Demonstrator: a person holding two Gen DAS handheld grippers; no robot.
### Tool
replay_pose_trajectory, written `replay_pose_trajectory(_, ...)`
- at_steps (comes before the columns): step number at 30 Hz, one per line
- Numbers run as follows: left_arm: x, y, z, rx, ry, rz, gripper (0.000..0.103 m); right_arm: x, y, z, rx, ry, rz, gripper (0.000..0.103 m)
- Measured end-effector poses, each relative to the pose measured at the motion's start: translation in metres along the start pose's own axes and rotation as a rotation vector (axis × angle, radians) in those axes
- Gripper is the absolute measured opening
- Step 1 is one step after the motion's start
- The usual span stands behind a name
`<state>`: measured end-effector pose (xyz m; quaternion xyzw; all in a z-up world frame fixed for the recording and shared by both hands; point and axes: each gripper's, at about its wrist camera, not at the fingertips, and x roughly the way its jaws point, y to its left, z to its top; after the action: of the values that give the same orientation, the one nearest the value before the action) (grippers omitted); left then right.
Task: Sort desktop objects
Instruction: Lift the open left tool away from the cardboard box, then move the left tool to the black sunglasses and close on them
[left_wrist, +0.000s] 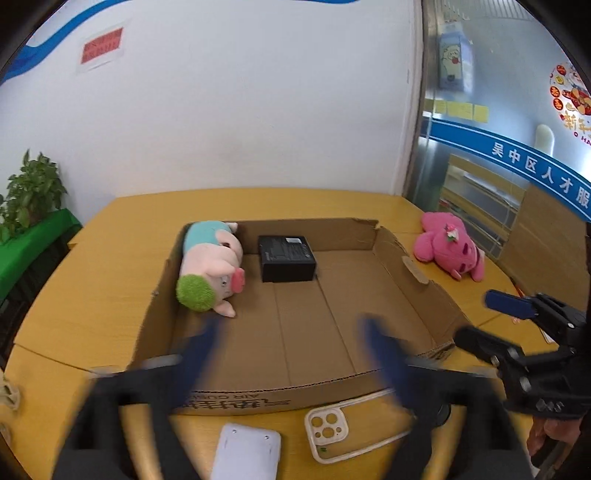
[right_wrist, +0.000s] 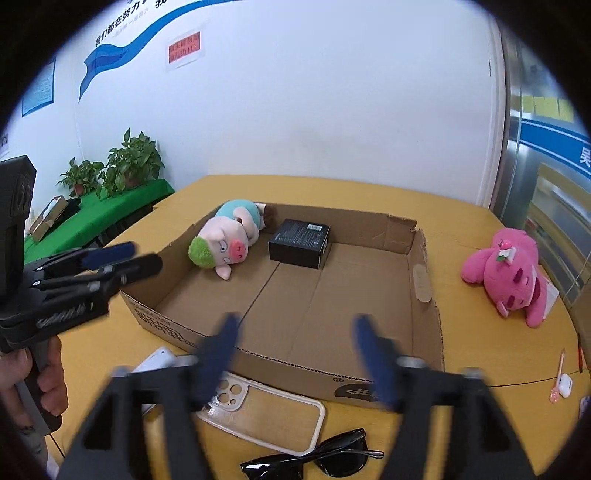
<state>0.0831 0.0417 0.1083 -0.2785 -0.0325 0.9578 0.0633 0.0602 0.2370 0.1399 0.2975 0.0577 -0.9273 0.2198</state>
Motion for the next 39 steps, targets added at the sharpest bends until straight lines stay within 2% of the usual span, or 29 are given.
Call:
replay_pose_trajectory(2,-0.013,-0.001,0.000,0.003,-0.043,-0.009,0.102,-0.007,0.001,0.001,-0.002,-0.015,-0.005,0.082)
replay_pose_trajectory(12,-0.028,-0.004,-0.005,0.028,-0.048,0.006,0.102,-0.012,0.002,-0.006,0.037,-0.005,-0.006,0.082)
replay_pose_trajectory(25,-0.021,-0.023,-0.025,0.072,0.005,-0.039,0.102,-0.025,-0.027,-0.026,0.112,-0.024,0.000,0.082)
replay_pose_trajectory(28,-0.013,-0.031,-0.037,0.096,0.048,-0.081,0.102,-0.023,-0.045,-0.045,0.164,0.007,-0.001,0.082)
replay_pose_trajectory(32,0.003,-0.049,-0.056,0.131,0.127,-0.164,0.102,-0.012,-0.071,-0.080,0.282,0.092,0.019,0.082)
replay_pose_trajectory(35,0.018,-0.064,-0.071,0.138,0.195,-0.253,0.102,-0.004,-0.090,-0.111,0.410,0.147,0.071,0.082)
replay_pose_trajectory(39,0.041,-0.088,-0.092,0.142,0.297,-0.390,0.101,-0.001,-0.105,-0.138,0.497,0.193,0.071,0.082)
